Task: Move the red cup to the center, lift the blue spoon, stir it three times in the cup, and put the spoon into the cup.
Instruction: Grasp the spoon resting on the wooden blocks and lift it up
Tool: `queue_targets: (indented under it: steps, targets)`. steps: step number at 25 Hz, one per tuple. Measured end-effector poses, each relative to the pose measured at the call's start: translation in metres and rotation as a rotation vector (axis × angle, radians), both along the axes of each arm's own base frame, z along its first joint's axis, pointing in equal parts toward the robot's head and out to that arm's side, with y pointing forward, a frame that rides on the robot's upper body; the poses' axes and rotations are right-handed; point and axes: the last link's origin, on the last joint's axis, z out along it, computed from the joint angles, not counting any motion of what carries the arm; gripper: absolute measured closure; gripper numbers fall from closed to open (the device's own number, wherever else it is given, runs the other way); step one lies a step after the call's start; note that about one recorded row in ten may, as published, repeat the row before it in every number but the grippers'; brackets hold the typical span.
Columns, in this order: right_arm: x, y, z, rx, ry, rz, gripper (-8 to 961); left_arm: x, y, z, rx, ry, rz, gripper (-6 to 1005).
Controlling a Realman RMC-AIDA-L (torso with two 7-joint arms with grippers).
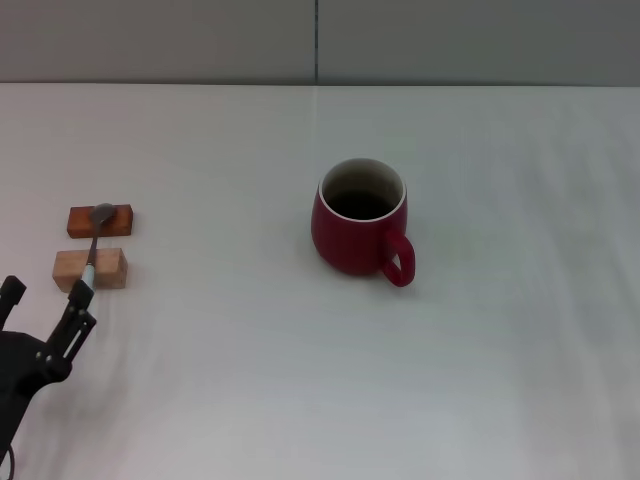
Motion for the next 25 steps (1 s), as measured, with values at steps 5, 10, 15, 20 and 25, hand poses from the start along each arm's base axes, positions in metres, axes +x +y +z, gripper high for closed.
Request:
queue_targets:
  steps: [5,10,15,20,25]
  targets:
    - [-0.001,0.0,0.0,-0.001,0.0,0.004,618,0.008,-0.004,-0.009,0.003,0.021,0.009,172]
    - [-0.002,0.0,-0.001,-0.003,0.001,0.008,618,0.014,-0.005,-0.017,0.012,0.082,0.036,172]
    - [-0.002,0.0,-0.001,-0.002,0.002,0.01,618,0.016,-0.005,-0.021,0.021,0.119,0.067,172]
    - [-0.003,0.0,-0.001,-0.001,0.006,0.015,618,0.016,-0.003,-0.024,0.023,0.146,0.085,172]
    - [-0.004,-0.003,0.0,0.01,0.01,0.027,618,0.016,-0.001,-0.03,0.009,0.175,0.111,172]
